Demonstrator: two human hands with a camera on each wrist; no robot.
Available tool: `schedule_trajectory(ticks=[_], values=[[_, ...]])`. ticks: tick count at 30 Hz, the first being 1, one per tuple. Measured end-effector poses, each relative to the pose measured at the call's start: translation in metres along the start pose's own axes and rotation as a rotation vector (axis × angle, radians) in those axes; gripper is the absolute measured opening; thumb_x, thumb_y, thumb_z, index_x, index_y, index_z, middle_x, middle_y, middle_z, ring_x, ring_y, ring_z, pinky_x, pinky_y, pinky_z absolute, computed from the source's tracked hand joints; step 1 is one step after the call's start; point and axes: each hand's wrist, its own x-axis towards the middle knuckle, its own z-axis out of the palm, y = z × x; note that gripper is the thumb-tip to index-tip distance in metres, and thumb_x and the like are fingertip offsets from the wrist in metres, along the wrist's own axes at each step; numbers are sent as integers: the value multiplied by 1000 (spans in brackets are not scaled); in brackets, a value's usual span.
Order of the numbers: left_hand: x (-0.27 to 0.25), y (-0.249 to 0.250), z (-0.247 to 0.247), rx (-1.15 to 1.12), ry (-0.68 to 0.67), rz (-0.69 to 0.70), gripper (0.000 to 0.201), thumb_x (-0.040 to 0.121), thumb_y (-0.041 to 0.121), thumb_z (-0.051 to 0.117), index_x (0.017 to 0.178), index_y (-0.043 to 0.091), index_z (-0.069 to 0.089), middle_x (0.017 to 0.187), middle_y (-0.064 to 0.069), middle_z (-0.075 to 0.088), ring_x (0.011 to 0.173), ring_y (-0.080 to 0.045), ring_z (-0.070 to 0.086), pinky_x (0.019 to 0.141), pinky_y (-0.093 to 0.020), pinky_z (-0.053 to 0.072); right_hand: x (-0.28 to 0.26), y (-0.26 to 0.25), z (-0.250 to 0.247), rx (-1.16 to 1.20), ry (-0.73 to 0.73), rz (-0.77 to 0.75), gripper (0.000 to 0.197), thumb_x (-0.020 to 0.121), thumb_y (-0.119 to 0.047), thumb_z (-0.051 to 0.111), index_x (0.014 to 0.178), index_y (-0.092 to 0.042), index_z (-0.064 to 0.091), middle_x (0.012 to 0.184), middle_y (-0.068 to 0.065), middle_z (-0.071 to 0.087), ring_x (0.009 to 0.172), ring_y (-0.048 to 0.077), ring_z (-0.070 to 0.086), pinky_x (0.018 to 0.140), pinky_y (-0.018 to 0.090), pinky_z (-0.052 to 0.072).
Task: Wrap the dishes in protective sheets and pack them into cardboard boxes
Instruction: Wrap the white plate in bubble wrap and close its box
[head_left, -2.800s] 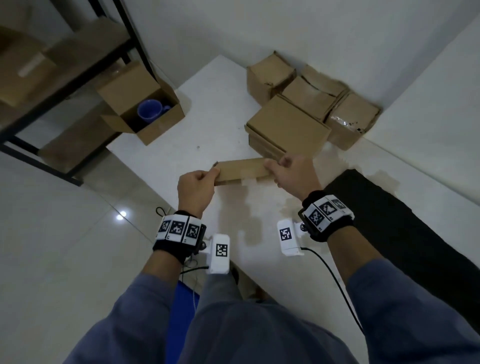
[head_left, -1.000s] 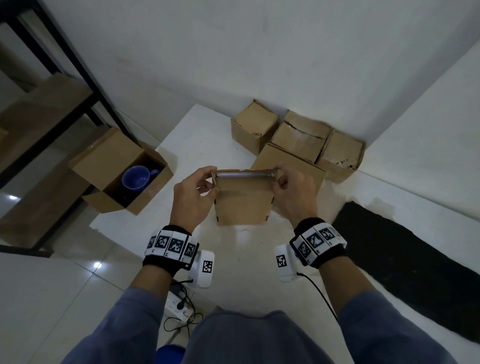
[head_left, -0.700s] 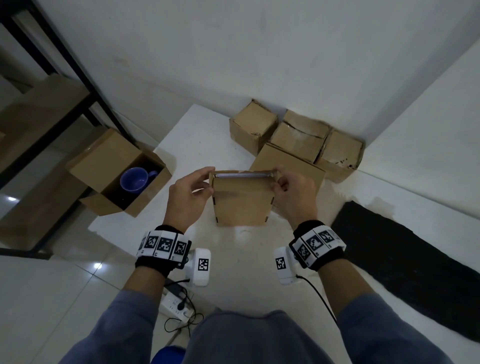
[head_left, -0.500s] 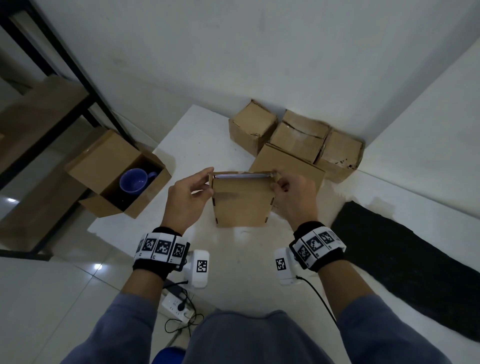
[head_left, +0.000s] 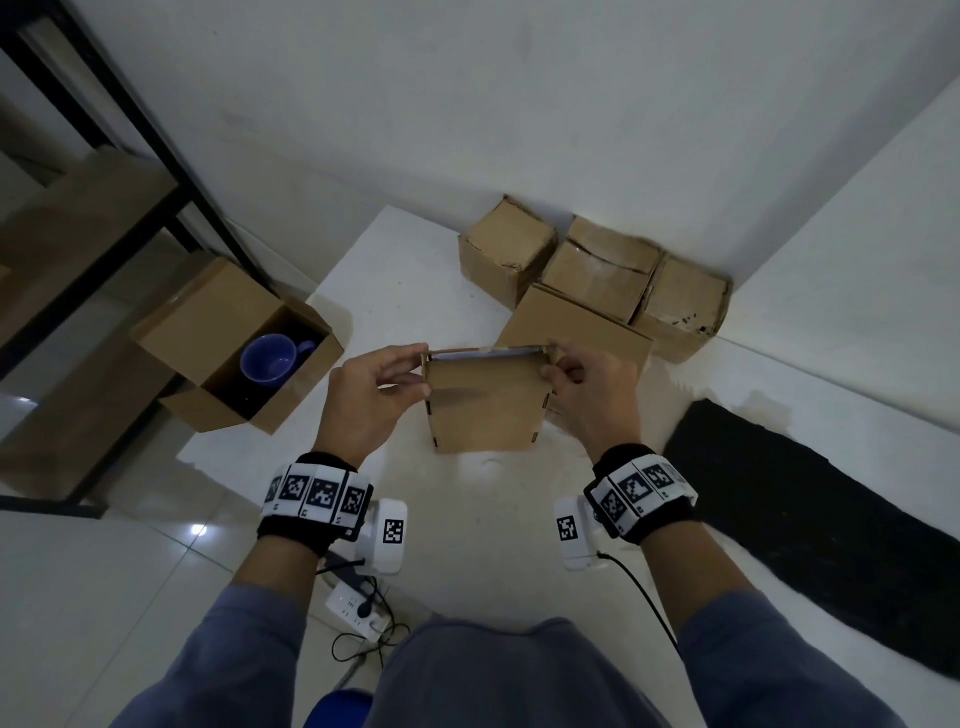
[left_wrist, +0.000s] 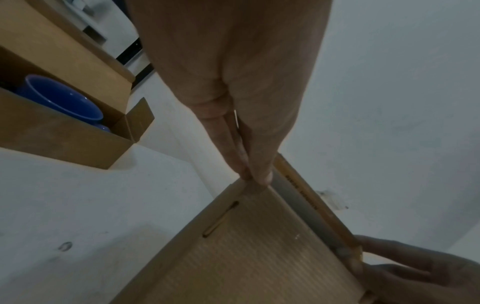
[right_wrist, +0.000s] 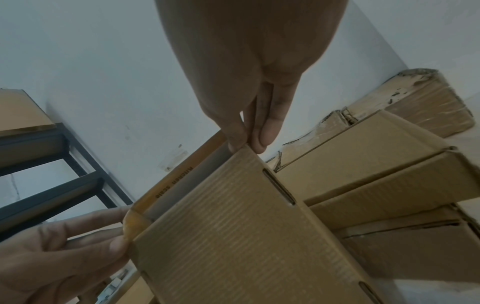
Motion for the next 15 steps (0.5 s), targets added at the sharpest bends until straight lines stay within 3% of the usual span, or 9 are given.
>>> schedule_trajectory(ticks=[3,7,11,15], values=[[-3,0,0,19,5,13,47,79,2,79,121,19,70,105,2,75,93,-8,72,93,-33,56,-1,-1,-1,9,0,-8,34,87,-11,73,120,-18,71,75,-6,71,69,7,65,73,9,49],[-6,1,-1,25,7,51,35,86,4,72,119,17,71,112,6,73,103,-5,69,97,-35,55,-1,1,-2,-16,-6,-45,35,87,-11,73,122,-18,71,74,-9,67,71,9,65,76,17,53],[-8,-2,0,-17,23,38,37,82,1,77,117,13,71,110,1,74,99,-13,72,95,-39,56,-4,4,-3,6,-13,-66,36,87,-10,73,122,-15,71,76,-10,67,69,4,61,74,1,44],[-17,-4,9,-45,72,15,46,75,-6,80,115,13,70,106,-2,74,97,-11,72,90,-32,58,-10,6,-6,37,1,-96,32,87,-8,73,120,-9,71,87,1,75,70,-1,62,73,-3,42]])
